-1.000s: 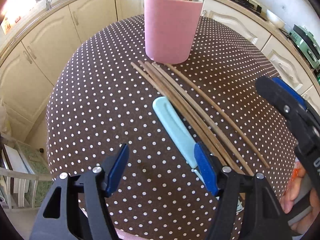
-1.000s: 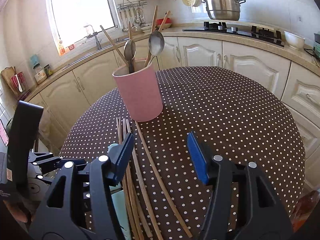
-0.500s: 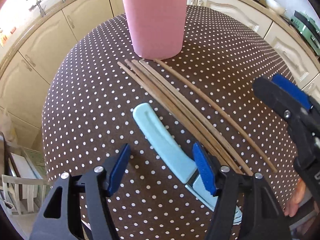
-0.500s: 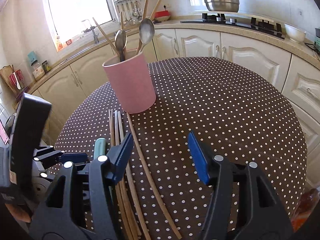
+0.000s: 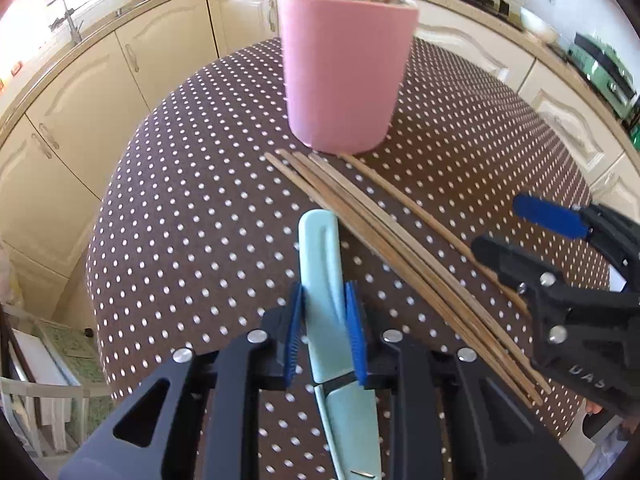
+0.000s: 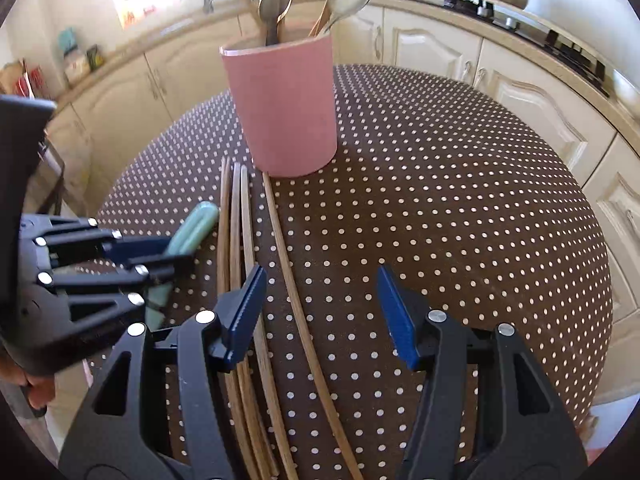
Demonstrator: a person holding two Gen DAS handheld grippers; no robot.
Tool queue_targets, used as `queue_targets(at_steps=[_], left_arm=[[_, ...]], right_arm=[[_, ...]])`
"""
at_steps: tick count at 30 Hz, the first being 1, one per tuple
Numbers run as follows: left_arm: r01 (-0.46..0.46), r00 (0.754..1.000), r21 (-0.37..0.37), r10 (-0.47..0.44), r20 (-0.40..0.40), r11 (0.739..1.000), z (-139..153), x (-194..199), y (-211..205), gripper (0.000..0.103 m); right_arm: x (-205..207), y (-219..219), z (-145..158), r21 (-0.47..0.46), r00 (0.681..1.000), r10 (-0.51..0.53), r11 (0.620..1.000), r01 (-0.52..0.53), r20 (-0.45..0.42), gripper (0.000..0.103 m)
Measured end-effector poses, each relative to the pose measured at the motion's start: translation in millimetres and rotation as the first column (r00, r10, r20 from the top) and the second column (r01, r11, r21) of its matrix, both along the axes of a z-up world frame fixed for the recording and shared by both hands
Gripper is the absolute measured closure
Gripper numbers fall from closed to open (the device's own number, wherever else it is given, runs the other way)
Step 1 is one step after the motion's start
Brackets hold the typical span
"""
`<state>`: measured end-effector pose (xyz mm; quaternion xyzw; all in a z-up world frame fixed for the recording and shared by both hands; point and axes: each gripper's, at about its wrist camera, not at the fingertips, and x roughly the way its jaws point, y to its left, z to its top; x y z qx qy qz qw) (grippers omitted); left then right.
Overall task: Organize utensils
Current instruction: 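Grasp the light-blue spatula with the left gripper while the right gripper grasps a chopstick, then lift the spatula and chopstick and lower both into the pink cup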
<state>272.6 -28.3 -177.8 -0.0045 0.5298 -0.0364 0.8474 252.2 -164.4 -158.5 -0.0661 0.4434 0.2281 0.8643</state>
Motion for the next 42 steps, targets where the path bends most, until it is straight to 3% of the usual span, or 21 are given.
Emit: queue_targets(at_steps=[4,6,8,10,13,15,20,25,31,42], left_arm=[[-0.007,0.999,-0.042,0.005,-0.041,0.999,-2.0,3.0,13.4,0.074],[-0.020,0.998,-0.056,0.016,-0.067,0.998,-1.1,2.2,16.0,0.056],[-0.031,0.996,-0.043,0.028,-0.080,0.999,-1.2,0.8,18.1,0.056],[-0.036,0.996,-0.028,0.034,-0.082,0.999,-2.3,-3.4,19.3,0.056],[-0.037,0.996,0.015,0.038,-0.075,0.999,-5.1,-7.1,8.1,0.063],[-0.047,0.997,0.028,0.048,-0.062,0.999,-5.7,-6.0,-5.6,0.081],[-0.063,0.997,-0.002,0.063,-0.045,0.998,-3.5,-8.3,-2.4,0.083],[-0.074,0.997,-0.043,0.074,-0.002,0.996,2.2,-22.3,15.4,0.083],[-0.059,0.987,-0.074,0.070,0.147,0.995,28.9,-44.7,22.0,0.083],[-0.006,0.920,-0.138,0.060,0.387,0.990,77.3,-67.6,22.6,0.083]], right_arm=[[8.3,9.4,-6.4,-0.052,0.999,0.032,0.998,-0.034,-0.041,0.063],[11.2,15.6,-9.0,-0.089,0.996,0.057,0.994,-0.063,-0.066,0.068],[13.4,21.0,-11.2,-0.113,0.993,0.079,0.990,-0.089,-0.088,0.070],[15.2,28.3,-13.5,-0.178,0.990,0.099,0.977,-0.116,-0.099,0.079],[15.7,36.8,-14.0,-0.218,0.983,0.130,0.963,-0.156,-0.130,0.092],[17.4,41.9,-14.6,-0.244,0.978,0.147,0.953,-0.179,-0.147,0.095],[16.6,47.2,-15.3,-0.260,0.976,0.164,0.945,-0.197,-0.144,0.097],[-0.5,44.3,-8.8,-0.221,0.980,0.165,0.957,-0.186,-0.111,0.098],[-18.6,34.1,14.8,-0.140,0.985,0.170,0.976,-0.170,-0.009,0.098],[-41.2,-0.3,66.9,0.140,0.970,0.098,0.981,-0.132,0.224,0.098]])
